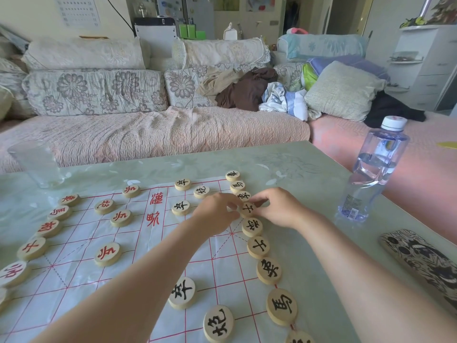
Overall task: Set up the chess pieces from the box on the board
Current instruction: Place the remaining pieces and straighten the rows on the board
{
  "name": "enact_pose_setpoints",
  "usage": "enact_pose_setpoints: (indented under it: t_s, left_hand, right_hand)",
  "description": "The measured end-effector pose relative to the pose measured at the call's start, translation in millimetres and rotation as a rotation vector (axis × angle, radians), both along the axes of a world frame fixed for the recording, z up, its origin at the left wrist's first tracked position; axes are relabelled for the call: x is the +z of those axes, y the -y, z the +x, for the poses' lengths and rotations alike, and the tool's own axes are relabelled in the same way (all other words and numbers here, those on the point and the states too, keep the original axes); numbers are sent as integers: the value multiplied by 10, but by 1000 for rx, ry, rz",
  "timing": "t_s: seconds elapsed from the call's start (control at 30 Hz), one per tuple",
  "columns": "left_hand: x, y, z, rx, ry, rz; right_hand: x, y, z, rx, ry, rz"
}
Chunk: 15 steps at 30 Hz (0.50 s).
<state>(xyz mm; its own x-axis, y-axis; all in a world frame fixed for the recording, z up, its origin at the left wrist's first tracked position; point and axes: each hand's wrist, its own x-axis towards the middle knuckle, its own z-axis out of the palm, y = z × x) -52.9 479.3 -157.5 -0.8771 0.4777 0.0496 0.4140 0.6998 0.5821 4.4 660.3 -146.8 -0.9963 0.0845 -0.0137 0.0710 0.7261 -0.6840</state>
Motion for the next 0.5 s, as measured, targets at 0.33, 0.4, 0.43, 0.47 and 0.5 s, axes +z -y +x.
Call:
enact_pose_setpoints:
  t_s: [0.33,0.4,0.43,0.47,0.5]
  left_hand:
    - [-31,-8,-17,17,-16,6]
    - [-33,-20,-9,13,-26,-3]
    - [-32,-25,1,12,-30,-7]
    - [-28,-27,14,11,-33,-8]
    - [-19,-26,31,13,-34,-10]
  right_hand:
    - [9,40,-21,27,14,16]
    - [4,33,-23,21,21,26]
    - [7,27,-24,21,23,35]
    - [15,25,-18,23,23,41]
    - [26,19,-8,26,23,44]
